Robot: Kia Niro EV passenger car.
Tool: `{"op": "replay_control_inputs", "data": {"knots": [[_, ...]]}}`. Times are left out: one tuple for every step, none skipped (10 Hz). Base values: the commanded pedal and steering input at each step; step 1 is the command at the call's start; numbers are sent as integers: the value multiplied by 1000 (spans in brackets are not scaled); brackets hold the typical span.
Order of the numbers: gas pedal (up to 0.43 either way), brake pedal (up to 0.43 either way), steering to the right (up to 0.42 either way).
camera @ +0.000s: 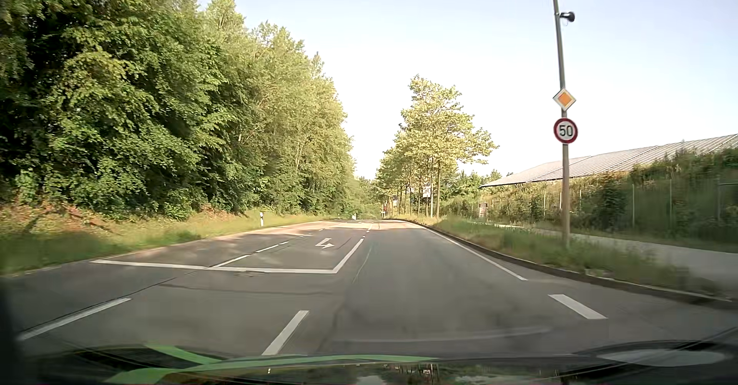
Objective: Follow the waypoints while adhering to traffic rules and regulations
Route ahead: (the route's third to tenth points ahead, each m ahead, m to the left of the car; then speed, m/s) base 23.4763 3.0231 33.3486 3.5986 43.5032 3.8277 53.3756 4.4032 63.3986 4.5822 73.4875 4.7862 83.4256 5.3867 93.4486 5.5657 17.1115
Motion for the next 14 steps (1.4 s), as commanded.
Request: {"op": "replay_control_inputs", "data": {"knots": [[169,0,-3],[169,0,-4],[177,0,-4],[177,0,-4],[177,0,-4],[177,0,-5],[177,0,-5],[177,0,-5],[177,0,-6],[177,0,-6],[177,0,-8],[177,0,-8],[177,0,-8],[177,0,-6]]}}
